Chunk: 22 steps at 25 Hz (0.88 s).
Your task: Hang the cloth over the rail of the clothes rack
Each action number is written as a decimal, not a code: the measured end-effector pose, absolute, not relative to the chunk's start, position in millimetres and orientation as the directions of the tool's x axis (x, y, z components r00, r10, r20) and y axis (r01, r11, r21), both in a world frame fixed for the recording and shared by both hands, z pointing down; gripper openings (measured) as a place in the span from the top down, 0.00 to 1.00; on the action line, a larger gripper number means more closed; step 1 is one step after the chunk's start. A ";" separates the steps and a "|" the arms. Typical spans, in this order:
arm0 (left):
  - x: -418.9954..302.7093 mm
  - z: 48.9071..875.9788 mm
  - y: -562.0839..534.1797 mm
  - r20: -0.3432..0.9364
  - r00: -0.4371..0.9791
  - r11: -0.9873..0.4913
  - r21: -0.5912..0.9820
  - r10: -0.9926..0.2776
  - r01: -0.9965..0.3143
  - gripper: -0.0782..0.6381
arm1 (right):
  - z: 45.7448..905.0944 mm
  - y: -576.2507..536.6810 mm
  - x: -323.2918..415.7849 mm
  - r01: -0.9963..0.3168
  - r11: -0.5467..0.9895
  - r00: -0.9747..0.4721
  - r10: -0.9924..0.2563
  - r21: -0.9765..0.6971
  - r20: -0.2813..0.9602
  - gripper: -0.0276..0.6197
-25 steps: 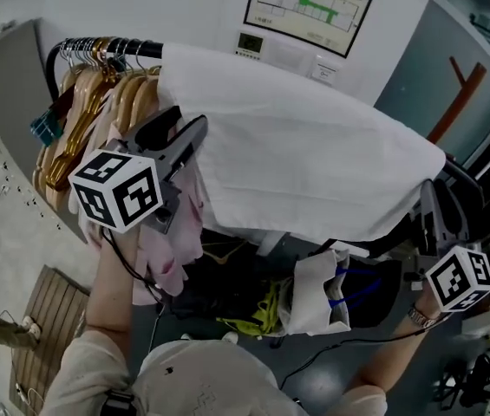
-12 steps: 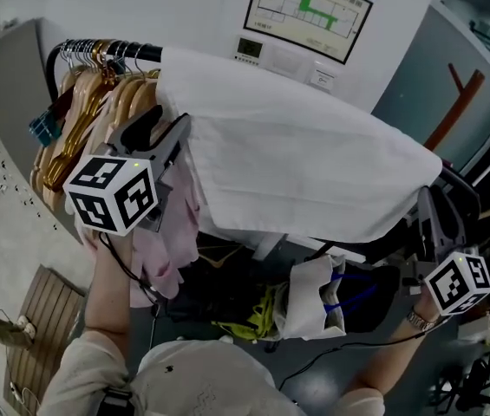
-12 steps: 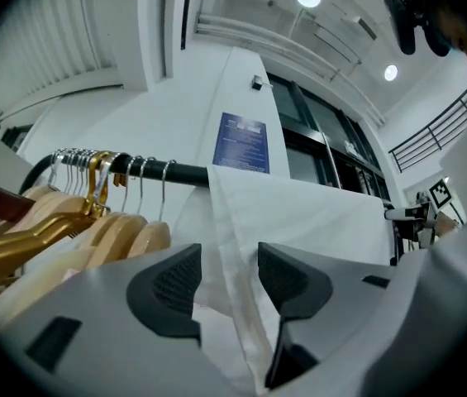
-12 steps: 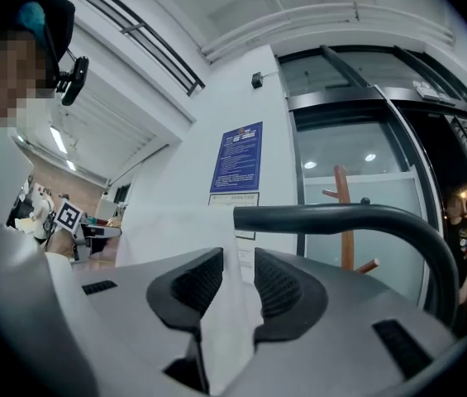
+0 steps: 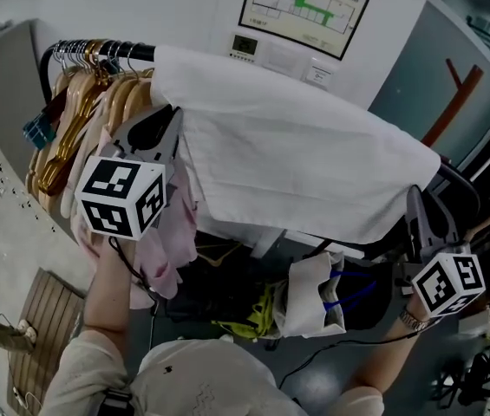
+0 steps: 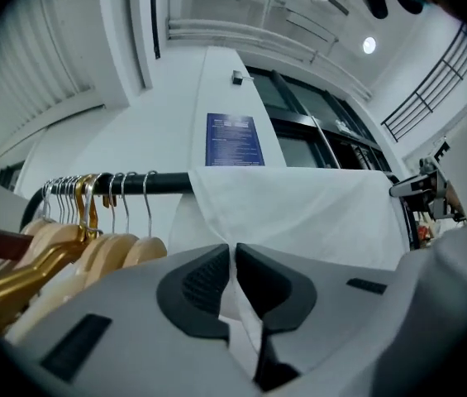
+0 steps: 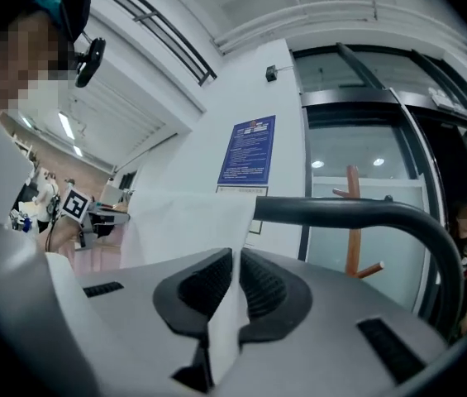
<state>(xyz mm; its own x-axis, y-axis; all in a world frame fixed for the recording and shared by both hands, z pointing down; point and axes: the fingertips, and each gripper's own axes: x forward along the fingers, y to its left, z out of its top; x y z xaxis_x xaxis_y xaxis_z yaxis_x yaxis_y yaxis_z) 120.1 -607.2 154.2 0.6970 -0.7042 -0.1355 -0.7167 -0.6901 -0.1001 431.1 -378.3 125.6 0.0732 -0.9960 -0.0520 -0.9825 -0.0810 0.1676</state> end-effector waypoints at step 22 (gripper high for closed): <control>78.5 62.3 -639.1 -0.088 0.665 -0.581 -0.410 -0.742 -0.703 0.86 | 129.6 -384.1 358.9 -0.987 -0.070 0.050 -0.989 0.144 -0.142 0.92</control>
<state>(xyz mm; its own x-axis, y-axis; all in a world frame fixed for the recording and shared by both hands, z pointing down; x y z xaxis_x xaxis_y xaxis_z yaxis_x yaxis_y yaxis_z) 78.5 -639.1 62.3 0.6650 -0.7416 -0.0882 -0.7026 -0.5812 -0.4105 358.9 -384.1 129.6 0.0496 -0.9886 -0.1425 -0.9871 -0.0703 0.1438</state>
